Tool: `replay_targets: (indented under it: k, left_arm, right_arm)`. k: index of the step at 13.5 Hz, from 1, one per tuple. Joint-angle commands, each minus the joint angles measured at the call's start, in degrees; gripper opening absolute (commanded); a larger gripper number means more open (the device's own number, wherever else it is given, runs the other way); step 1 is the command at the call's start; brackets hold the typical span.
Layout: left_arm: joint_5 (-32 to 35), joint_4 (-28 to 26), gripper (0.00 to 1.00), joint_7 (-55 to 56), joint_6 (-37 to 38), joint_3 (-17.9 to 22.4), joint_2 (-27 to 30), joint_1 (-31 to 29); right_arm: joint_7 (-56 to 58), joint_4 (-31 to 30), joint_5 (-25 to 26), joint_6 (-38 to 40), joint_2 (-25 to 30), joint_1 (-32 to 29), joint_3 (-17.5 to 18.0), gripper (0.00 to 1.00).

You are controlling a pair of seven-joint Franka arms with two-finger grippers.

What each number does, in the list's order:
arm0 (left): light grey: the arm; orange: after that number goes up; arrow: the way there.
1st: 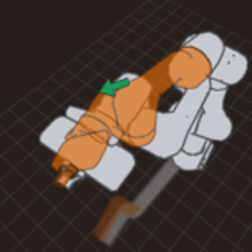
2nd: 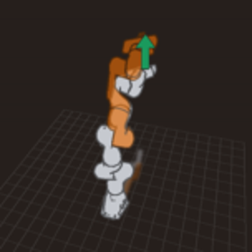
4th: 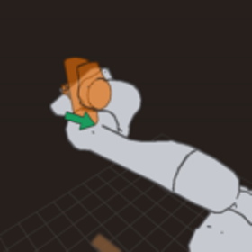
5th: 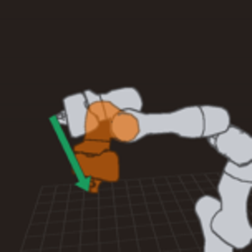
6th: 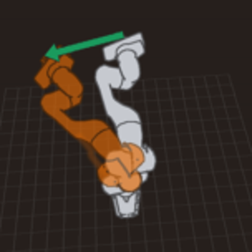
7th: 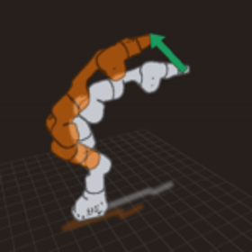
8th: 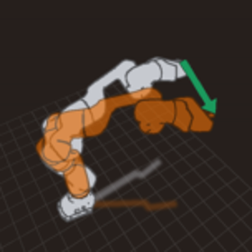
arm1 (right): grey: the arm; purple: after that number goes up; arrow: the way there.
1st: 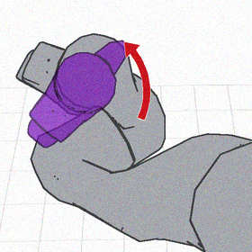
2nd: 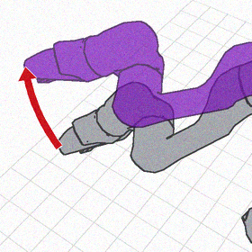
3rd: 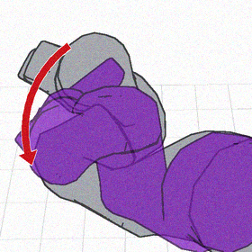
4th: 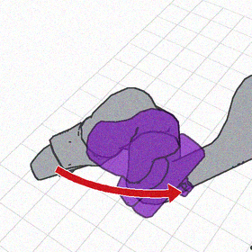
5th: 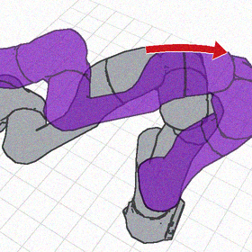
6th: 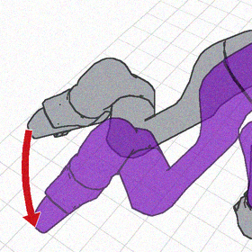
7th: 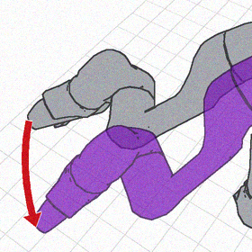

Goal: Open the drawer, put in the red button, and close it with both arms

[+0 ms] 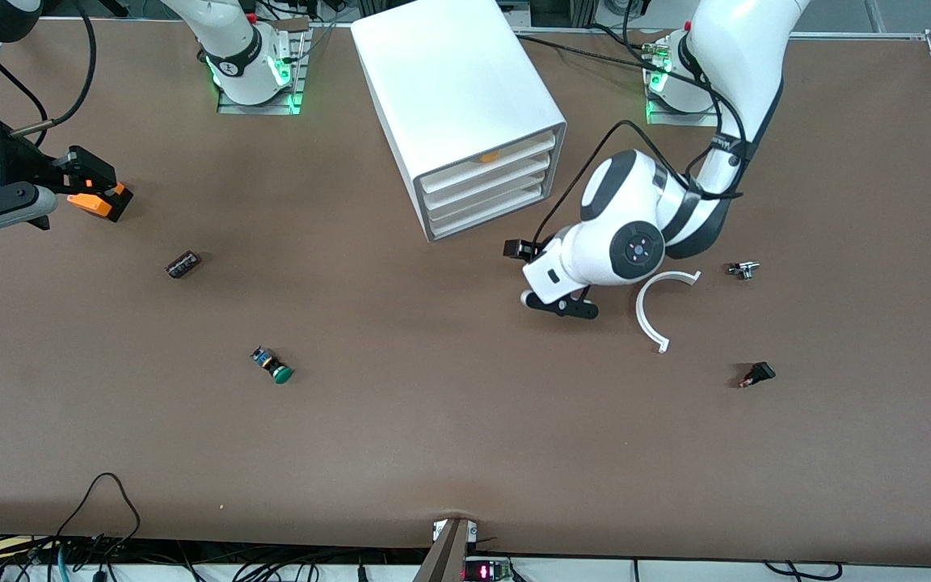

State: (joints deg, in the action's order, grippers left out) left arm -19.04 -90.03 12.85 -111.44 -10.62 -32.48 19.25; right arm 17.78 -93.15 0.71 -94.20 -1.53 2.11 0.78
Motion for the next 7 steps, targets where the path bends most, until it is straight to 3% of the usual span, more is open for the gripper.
replay_targets:
  k: [1, 3, 7]
  left_arm:
    - [3.98, 6.51, 1.0, -3.0, 8.3, -0.63, -0.75, -5.78]
    - [8.73, 8.64, 1.0, -4.93, 16.13, -0.54, 1.26, -9.56]
    - [18.75, 8.03, 1.0, -5.02, 22.22, -0.54, 7.06, -17.2]
  right_arm:
    - [-0.73, 0.77, 0.52, 0.16, 0.03, 0.17, 0.19, 1.0]
    - [-0.73, 0.77, 0.52, 0.16, 0.12, 0.17, 0.19, 1.0]
    - [-0.73, 0.77, 0.52, 0.16, 0.03, 0.17, 0.19, 1.0]
